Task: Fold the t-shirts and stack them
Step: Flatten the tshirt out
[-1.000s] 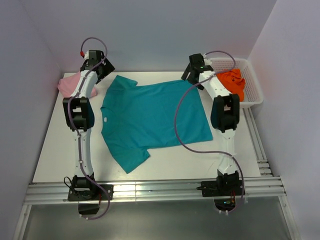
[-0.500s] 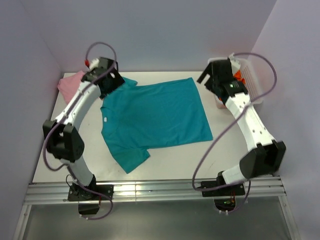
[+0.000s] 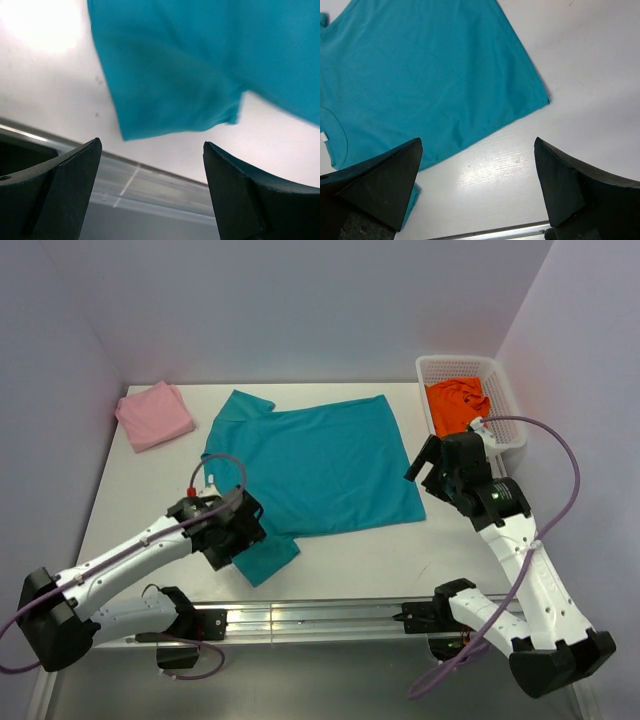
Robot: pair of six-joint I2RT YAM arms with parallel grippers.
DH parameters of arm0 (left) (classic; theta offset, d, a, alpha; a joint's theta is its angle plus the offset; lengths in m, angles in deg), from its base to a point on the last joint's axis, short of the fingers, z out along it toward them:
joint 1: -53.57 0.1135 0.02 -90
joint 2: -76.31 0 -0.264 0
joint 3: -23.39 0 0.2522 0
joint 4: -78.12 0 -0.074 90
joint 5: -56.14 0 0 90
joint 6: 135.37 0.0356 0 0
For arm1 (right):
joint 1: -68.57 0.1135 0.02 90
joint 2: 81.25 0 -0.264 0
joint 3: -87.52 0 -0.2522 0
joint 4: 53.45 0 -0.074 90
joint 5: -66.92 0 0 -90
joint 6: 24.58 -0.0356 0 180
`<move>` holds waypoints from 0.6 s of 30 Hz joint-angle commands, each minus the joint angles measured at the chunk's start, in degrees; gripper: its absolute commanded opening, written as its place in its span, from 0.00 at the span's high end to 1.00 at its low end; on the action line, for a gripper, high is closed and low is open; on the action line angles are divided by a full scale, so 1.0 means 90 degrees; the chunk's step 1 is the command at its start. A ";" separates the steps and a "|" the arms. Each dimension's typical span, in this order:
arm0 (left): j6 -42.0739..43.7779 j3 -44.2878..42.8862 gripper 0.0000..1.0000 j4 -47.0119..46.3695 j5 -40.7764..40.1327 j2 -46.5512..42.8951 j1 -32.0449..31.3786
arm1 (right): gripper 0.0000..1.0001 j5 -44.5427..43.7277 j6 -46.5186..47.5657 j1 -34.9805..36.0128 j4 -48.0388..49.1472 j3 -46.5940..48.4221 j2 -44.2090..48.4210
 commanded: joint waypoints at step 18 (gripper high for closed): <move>-0.2762 0.1508 0.17 -0.1218 -0.0395 0.1039 -0.2317 | 0.00 -0.0221 0.0146 0.0020 -0.0942 -0.0260 0.0839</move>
